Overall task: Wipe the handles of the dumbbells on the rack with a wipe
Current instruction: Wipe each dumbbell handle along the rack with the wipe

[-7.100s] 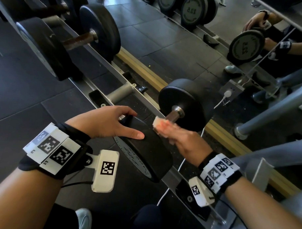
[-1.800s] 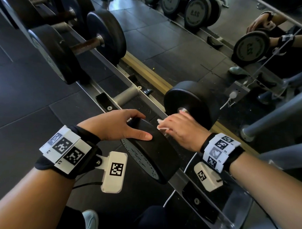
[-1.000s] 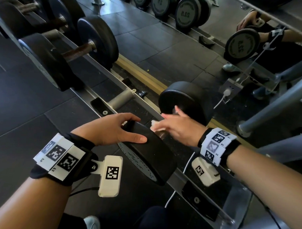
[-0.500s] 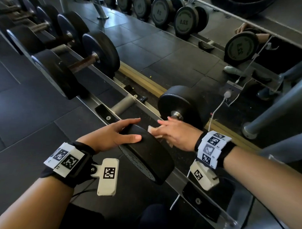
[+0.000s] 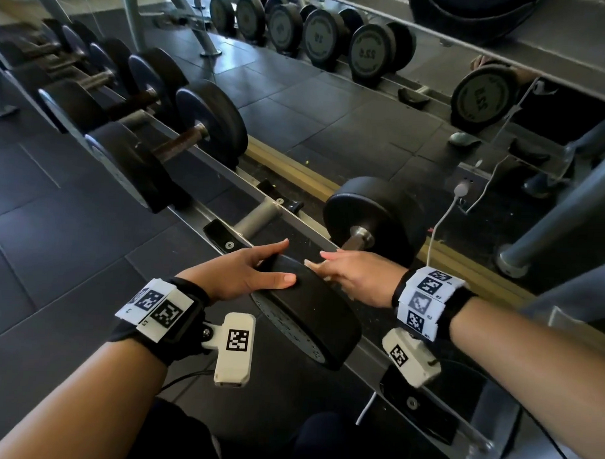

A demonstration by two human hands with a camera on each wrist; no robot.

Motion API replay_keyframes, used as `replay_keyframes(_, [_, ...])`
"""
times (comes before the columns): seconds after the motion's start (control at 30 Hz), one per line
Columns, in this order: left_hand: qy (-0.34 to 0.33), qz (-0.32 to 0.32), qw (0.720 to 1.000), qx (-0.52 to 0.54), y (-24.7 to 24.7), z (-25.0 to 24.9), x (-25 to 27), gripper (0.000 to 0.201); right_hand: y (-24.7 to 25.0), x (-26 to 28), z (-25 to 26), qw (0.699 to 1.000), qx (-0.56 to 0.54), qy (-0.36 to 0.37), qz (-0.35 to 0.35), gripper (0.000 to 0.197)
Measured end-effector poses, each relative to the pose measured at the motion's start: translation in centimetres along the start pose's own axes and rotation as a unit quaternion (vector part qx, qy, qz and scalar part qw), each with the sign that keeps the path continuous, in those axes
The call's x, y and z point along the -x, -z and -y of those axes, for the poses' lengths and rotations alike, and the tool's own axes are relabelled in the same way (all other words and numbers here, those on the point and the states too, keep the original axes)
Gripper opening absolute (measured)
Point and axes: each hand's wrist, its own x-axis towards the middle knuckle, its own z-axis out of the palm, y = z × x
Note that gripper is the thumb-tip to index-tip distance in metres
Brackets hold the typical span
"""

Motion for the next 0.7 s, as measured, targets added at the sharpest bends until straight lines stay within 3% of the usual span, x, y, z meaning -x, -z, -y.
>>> replay_keyframes(0.1, [0.009, 0.008, 1.000, -0.015, 0.0, -0.2, 0.0, 0.095, 0.9, -0.1, -0.4, 0.999, -0.002, -0.040, 0.000, 0.056])
replay_keyframes(0.23, [0.011, 0.009, 1.000, -0.018, -0.1, -0.3, 0.2, 0.094, 1.4, 0.1, -1.2, 0.991, 0.048, -0.104, -0.070, 0.064])
replay_keyframes(0.47, [0.012, 0.032, 0.997, -0.064, 0.5, -0.9, 0.2, 0.102, 0.0, 1.4, -0.9, 0.998, 0.014, -0.048, -0.045, 0.066])
replay_keyframes(0.57, [0.007, 0.047, 0.994, -0.099, 1.1, -1.0, -0.2, 0.105, 0.7, 1.7, -0.5, 0.997, -0.011, -0.064, -0.043, 0.059])
replay_keyframes(0.7, [-0.018, 0.059, 0.993, -0.104, 1.5, -0.7, -0.8, 0.111, 1.0, 1.1, 0.5, 0.992, 0.038, -0.102, -0.058, 0.062])
